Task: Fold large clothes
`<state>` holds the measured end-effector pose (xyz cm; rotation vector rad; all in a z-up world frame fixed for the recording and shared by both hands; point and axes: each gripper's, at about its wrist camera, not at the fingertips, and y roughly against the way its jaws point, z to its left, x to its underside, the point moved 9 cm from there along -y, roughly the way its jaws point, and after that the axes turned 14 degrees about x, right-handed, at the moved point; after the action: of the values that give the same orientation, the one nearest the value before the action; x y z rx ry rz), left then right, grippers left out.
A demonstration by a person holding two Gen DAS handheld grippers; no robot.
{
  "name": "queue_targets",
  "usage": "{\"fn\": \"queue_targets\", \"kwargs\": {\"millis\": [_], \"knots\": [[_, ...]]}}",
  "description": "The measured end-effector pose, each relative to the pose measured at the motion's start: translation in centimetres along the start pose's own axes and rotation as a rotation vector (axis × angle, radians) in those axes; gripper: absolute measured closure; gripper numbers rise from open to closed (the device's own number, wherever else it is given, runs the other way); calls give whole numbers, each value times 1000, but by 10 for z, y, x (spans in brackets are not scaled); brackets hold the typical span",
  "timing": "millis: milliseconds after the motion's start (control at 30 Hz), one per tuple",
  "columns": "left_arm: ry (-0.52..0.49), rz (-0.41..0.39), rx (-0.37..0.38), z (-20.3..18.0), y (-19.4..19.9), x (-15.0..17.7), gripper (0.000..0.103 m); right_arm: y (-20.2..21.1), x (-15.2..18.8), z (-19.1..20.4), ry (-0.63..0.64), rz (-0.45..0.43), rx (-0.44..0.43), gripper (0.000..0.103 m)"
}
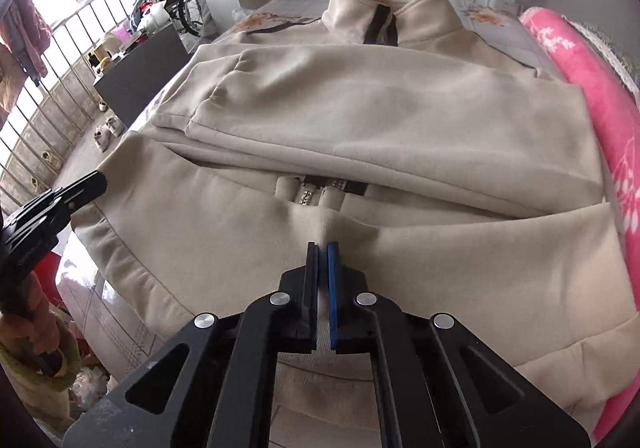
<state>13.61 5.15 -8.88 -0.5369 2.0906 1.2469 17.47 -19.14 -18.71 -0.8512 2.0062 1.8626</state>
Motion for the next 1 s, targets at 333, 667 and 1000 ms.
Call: {"fn": "queue_targets", "kwargs": {"millis": [333,667,1000], "knots": [[-160,56,154,-75,-36,1,95,-7,-15,-9,-69,-50,0,101],[-184,165,78,-72,-85,16,95,8,-9,-47,-191,-81,-55,91],[-188,169,60,-71,-86,16,95,-6,32,-179,-267,1,213,103]]}}
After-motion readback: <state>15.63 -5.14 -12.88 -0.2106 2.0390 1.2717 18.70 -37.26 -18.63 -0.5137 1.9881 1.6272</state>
